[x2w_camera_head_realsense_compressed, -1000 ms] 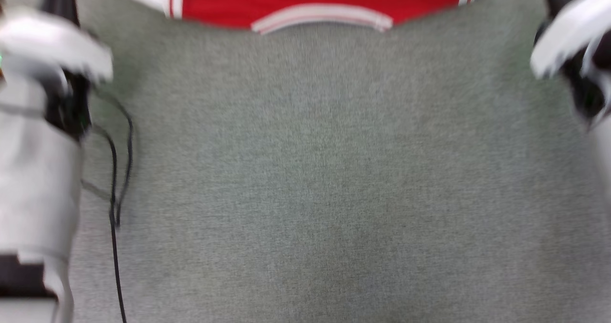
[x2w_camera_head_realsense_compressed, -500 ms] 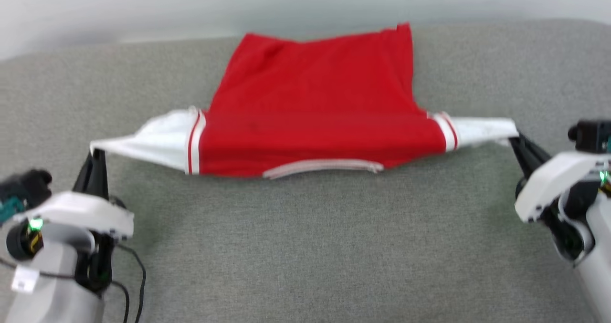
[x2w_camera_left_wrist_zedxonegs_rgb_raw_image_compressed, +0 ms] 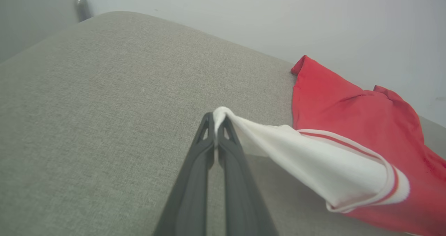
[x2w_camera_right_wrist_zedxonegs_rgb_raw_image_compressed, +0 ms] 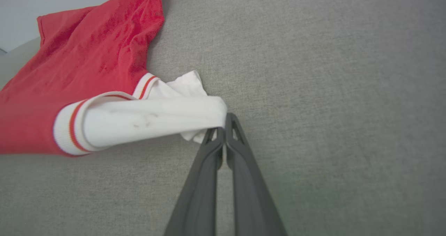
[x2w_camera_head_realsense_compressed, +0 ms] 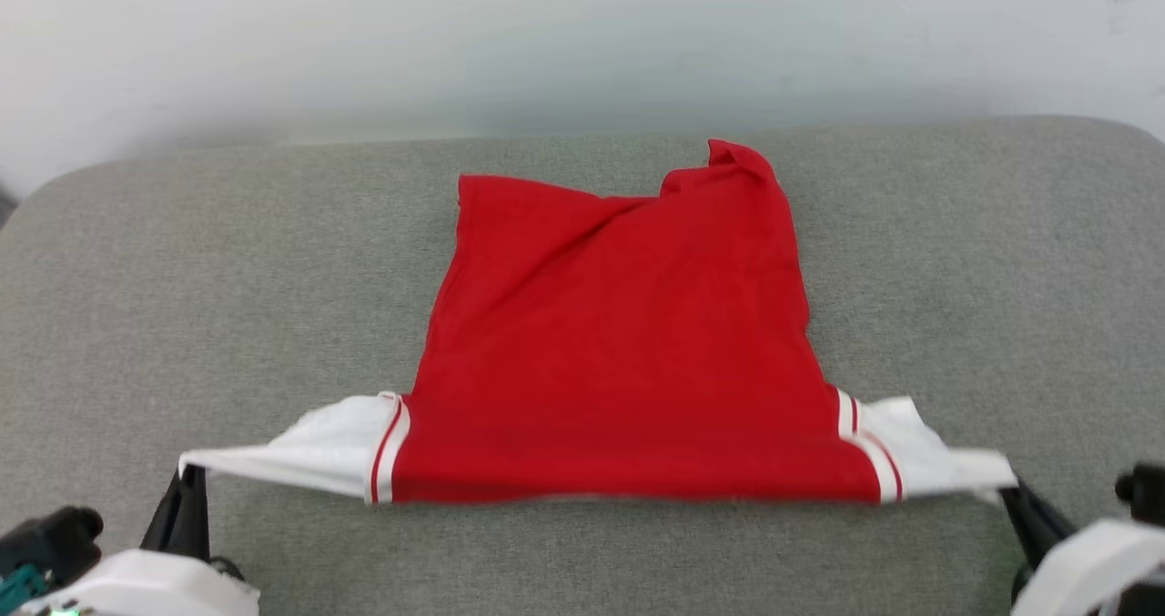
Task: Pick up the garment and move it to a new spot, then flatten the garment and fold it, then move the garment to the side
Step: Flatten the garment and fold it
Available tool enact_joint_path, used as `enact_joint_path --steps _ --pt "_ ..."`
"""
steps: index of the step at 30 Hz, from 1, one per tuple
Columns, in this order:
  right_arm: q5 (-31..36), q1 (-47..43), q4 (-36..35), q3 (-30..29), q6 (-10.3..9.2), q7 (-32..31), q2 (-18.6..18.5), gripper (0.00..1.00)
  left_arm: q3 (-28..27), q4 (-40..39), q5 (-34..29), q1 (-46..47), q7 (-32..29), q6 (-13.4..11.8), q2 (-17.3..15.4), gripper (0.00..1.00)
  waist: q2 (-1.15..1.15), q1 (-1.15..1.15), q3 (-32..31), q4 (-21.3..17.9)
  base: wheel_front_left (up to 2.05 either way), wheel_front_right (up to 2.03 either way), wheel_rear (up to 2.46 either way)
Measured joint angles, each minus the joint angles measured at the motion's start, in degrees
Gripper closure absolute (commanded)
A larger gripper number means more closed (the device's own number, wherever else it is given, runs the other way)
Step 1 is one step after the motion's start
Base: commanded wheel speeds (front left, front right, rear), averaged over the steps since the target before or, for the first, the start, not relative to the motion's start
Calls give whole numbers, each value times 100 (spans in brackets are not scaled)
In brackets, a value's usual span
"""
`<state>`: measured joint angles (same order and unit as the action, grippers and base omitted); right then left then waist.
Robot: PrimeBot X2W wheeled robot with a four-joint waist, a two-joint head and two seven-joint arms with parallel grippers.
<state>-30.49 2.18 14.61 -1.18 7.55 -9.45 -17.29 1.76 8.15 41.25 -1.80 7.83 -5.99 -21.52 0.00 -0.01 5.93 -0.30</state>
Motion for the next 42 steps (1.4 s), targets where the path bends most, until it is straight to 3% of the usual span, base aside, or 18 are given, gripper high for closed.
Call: enact_joint_path --steps 8,14,15,16,23,29,33,37,42 --pt "606 -1611 -1440 -1013 0 -1095 1017 100 -89 -778 113 -939 -290 -339 10 100 0 0 -120 161 0 0 0" --pt "896 -2026 -1804 -1077 -2 -1705 1284 98 122 -984 43 -1140 -379 -370 67 100 0 1 -81 266 0 0 0" --pt "896 -2014 -1830 -1057 -2 -1669 1314 53 188 -1013 -5 -1131 -375 -381 80 100 0 1 -67 291 0 0 0" --pt "895 -1973 -1848 -1065 -3 -1601 1332 0 261 -1042 -70 -1097 -365 -386 88 100 0 1 -54 322 0 0 0" --pt "904 -799 -1695 -1225 -5 -320 1334 0 721 -1237 -444 -697 -326 -386 196 100 0 1 159 561 0 0 0" --pt "854 769 -569 -1269 -5 144 889 0 1004 -1366 -612 -287 -205 -321 368 100 0 2 499 776 0 0 0" --pt "789 1845 234 -1192 -5 -158 427 0 1221 -1435 -715 31 -90 -204 505 100 0 2 783 978 0 0 0" --pt "775 3123 994 -1020 -5 -1060 -143 0 1414 -1470 -765 389 71 -65 691 100 0 3 1173 1271 0 0 0" --pt "817 4088 1478 -635 -5 -2277 -430 0 1574 -1460 -803 675 219 48 832 100 0 3 1564 1571 0 0 0"
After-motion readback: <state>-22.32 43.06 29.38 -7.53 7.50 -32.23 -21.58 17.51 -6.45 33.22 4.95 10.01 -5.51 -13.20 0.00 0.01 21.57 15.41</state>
